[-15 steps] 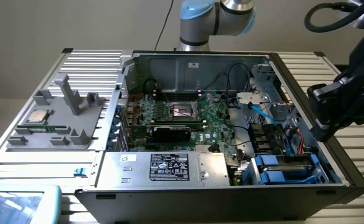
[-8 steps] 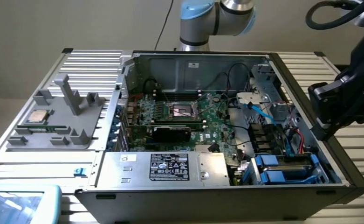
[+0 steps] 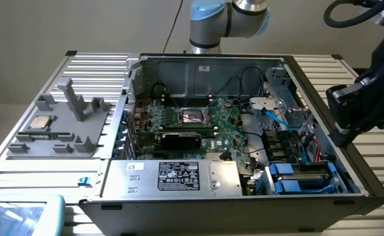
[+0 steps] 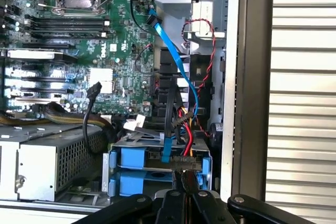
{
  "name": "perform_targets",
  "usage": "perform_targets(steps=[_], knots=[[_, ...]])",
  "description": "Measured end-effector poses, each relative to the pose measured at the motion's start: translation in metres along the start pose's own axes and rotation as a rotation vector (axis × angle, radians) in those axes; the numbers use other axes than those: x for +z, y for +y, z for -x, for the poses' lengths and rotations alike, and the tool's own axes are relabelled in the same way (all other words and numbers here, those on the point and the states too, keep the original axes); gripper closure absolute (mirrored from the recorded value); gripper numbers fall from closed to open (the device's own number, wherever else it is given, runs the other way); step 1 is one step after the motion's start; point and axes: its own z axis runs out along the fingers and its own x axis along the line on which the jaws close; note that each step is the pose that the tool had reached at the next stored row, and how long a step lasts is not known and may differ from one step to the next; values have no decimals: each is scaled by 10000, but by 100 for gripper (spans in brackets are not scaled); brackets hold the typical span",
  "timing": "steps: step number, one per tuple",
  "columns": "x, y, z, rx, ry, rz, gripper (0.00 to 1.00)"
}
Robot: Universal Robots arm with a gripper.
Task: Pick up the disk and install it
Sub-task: 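Insert the second disk wire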
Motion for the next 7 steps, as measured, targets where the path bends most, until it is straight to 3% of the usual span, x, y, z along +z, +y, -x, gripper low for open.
perform_targets(steps=[7], knots=[[-25, 0, -2, 0, 0, 0, 89]])
